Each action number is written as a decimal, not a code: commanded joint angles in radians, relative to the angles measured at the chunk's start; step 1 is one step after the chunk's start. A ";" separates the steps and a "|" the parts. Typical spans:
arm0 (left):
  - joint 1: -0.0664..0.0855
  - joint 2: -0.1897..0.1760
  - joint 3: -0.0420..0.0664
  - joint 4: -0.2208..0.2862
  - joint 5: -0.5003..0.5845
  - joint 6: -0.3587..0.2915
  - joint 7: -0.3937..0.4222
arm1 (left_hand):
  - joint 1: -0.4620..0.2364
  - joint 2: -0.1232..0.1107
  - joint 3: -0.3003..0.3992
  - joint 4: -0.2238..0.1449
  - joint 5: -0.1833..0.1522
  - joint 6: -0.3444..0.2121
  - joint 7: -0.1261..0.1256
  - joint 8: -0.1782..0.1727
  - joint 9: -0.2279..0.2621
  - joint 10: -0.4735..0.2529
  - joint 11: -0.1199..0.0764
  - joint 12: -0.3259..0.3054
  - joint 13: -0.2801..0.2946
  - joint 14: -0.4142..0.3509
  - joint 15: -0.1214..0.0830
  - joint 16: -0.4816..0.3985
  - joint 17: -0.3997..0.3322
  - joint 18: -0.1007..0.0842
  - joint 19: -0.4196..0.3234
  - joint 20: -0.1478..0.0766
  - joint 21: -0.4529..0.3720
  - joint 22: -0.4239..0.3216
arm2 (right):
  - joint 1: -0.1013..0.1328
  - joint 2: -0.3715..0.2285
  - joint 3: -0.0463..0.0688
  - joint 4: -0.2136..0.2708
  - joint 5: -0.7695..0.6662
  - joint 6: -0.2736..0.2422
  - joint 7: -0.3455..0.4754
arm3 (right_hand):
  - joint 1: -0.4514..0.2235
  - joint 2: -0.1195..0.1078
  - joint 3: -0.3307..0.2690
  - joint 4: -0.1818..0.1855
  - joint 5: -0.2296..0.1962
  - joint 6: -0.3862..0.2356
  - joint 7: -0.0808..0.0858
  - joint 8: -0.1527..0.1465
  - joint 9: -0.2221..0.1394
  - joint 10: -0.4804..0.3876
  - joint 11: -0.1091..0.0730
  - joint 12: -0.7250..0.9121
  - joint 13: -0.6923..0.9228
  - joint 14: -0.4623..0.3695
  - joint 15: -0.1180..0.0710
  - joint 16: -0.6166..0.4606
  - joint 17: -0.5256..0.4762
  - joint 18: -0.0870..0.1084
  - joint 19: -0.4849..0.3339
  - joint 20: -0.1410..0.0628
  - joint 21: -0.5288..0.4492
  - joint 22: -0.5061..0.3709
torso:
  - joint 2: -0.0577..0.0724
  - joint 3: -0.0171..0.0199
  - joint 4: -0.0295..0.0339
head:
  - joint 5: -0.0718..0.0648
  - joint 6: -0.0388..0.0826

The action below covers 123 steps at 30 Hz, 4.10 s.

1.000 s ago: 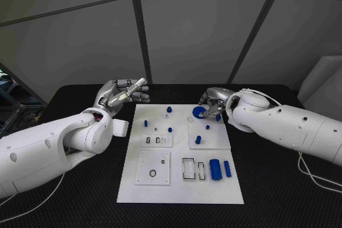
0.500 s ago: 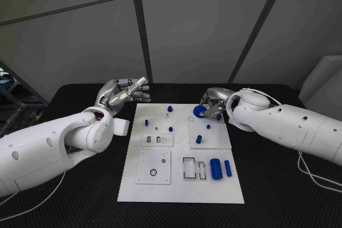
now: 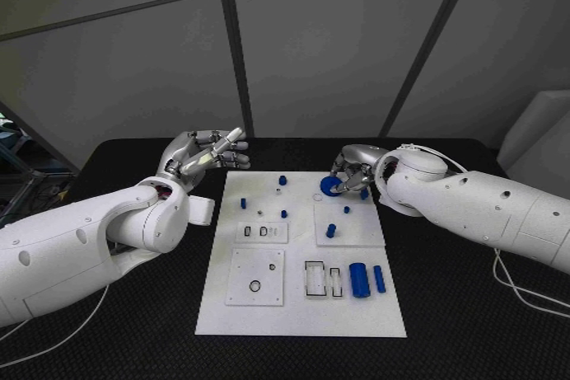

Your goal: Assemble the parts on the task board

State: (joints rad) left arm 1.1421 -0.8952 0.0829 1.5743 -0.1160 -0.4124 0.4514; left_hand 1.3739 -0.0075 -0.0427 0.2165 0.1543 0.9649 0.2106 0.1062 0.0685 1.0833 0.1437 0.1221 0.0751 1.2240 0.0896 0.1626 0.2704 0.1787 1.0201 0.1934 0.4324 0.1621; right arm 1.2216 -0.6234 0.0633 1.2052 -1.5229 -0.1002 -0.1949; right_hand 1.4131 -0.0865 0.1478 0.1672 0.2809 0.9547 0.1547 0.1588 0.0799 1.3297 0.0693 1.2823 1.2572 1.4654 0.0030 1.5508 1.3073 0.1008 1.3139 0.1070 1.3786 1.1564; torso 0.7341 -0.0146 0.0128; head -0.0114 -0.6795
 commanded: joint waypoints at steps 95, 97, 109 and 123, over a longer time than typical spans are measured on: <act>0.002 0.016 0.001 -0.013 0.000 0.018 -0.001 | 0.000 0.011 -0.005 -0.003 -0.005 0.001 0.004 -0.007 0.000 0.002 0.008 -0.008 -0.001 -0.007 0.000 -0.011 0.005 0.003 -0.007 0.000 -0.006 -0.002 | -0.009 0.205 -0.044 0.015 -0.196 -0.051 -0.027 | -0.130 -0.019 0.030 0.029 0.005 -0.117 0.023 -0.094 -0.012 0.014 0.021 0.010 0.023 0.098 0.013 0.006 0.232 -0.027 0.036 0.017 0.030 0.052 | 0.000 0.0003 -0.0010 | 0.025 0.001; 0.002 0.016 0.001 -0.013 0.000 0.018 -0.002 | 0.000 0.011 -0.005 -0.003 -0.005 0.001 0.004 -0.007 0.000 0.002 0.008 -0.008 -0.001 -0.007 0.000 -0.011 0.005 0.003 -0.007 0.000 -0.006 -0.002 | -0.009 0.205 -0.044 0.013 -0.193 -0.048 -0.029 | -0.145 -0.016 0.025 0.039 0.007 -0.113 0.023 -0.094 -0.012 0.015 0.022 0.011 0.024 0.098 0.014 0.006 0.233 -0.027 0.035 0.018 0.029 0.051 | 0.000 0.0003 -0.0009 | 0.025 0.000; 0.002 0.014 0.001 -0.013 0.000 0.017 -0.003 | 0.001 0.012 -0.005 -0.003 -0.005 0.001 0.004 -0.007 0.000 0.002 0.008 -0.009 -0.001 -0.007 0.001 -0.012 0.005 0.003 -0.007 0.000 -0.006 -0.002 | -0.009 0.195 -0.044 0.012 -0.161 -0.015 -0.046 | -0.204 0.011 0.013 0.081 0.033 -0.084 0.022 -0.091 -0.009 0.026 0.022 0.028 0.041 0.099 0.014 0.009 0.238 -0.028 0.040 0.019 0.033 0.059 | 0.000 0.0002 -0.0012 | 0.027 0.000; 0.002 0.011 0.001 -0.015 0.000 0.017 -0.002 | 0.001 0.012 -0.005 -0.004 -0.005 0.001 0.005 -0.008 0.000 0.001 0.009 -0.009 -0.001 -0.007 0.001 -0.012 0.006 0.003 -0.007 0.000 -0.006 -0.002 | -0.009 0.114 -0.043 0.080 -0.125 -0.164 -0.032 | -0.215 0.018 0.014 0.090 0.072 -0.071 0.022 -0.089 -0.009 0.040 0.022 0.045 0.058 0.101 0.014 0.011 0.244 -0.030 0.048 0.019 0.039 0.071 | -0.001 0.0016 -0.0022 | 0.024 0.001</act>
State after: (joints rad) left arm 1.1423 -0.8835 0.0829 1.5594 -0.1159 -0.4057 0.4458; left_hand 1.3740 -0.0077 -0.0456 0.2136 0.1543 0.9649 0.2106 0.1021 0.0685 1.0833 0.1437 0.1180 0.0755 1.2240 0.0896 0.1571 0.2756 0.1787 1.0201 0.1934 0.4324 0.1611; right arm 1.2100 -0.5020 0.0196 1.2760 -1.6711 -0.1757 -0.2372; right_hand 1.2085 -0.0691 0.1594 0.2538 0.3499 0.8761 0.1784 0.0666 0.0714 1.3633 0.0929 1.3235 1.3081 1.4668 0.0091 1.5588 1.3073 0.0851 1.3563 0.1249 1.4132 1.2263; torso 0.7333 -0.0132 0.0102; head 0.0148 -0.6791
